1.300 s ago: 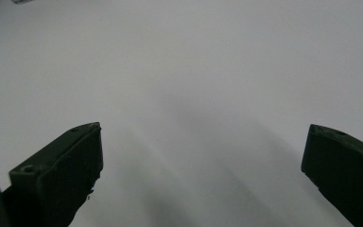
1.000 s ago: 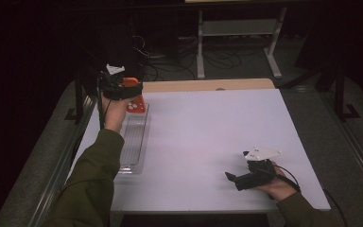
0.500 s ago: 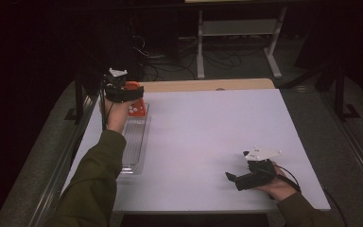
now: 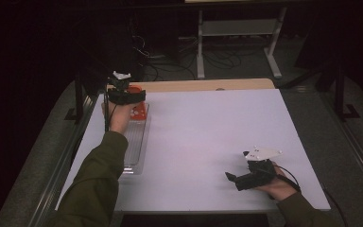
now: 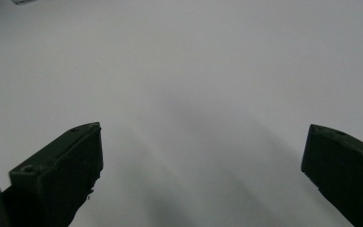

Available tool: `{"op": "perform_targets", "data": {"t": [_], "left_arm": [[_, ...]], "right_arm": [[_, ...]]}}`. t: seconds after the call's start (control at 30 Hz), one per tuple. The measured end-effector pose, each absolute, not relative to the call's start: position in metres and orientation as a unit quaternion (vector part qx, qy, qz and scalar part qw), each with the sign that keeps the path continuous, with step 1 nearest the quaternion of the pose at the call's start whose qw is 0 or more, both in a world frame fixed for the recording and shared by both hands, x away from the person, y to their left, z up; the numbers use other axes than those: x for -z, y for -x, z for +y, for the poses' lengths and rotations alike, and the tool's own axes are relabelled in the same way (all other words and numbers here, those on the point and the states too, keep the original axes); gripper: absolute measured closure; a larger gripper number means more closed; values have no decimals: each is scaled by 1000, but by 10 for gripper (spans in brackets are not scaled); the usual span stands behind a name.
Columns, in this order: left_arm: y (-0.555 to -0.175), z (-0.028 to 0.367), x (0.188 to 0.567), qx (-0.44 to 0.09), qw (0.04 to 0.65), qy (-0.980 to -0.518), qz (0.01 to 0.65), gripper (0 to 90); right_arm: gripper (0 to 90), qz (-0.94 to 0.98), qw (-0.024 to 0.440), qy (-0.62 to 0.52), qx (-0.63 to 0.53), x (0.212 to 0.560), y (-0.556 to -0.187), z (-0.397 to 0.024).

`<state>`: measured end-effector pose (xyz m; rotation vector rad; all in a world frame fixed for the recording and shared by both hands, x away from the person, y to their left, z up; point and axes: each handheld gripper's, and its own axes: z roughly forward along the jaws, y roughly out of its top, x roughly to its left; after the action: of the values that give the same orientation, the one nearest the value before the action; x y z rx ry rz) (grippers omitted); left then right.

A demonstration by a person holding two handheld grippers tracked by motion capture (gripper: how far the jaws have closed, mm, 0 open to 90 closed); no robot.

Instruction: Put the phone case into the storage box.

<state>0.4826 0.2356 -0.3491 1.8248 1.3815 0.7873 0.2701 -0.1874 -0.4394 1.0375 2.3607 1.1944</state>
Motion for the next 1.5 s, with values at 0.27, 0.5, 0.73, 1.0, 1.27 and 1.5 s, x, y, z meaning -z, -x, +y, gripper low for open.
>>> {"op": "perform_targets", "data": {"t": [0.27, 0.5, 0.73, 1.0, 1.27, 1.5], "left_arm": [[-487, 234, 355, -302, 338, -710, 539, 152], [-489, 234, 359, -298, 331, -715, 540, 150], [-490, 232, 361, -303, 328, -713, 541, 149], [-494, 234, 364, -303, 331, -705, 549, 144], [-498, 235, 366, -312, 334, -702, 546, 139], [-501, 235, 365, -314, 334, -700, 548, 108]], "right_arm": [[0, 821, 150, -362, -416, 439, -270, -188], [0, 821, 150, -362, -416, 439, -270, -188], [0, 821, 150, -362, -415, 439, -270, -188], [0, 821, 150, -362, -415, 439, -270, -189], [0, 820, 149, -363, -415, 439, -269, -189], [0, 820, 151, -362, -416, 439, -270, -190]]}}
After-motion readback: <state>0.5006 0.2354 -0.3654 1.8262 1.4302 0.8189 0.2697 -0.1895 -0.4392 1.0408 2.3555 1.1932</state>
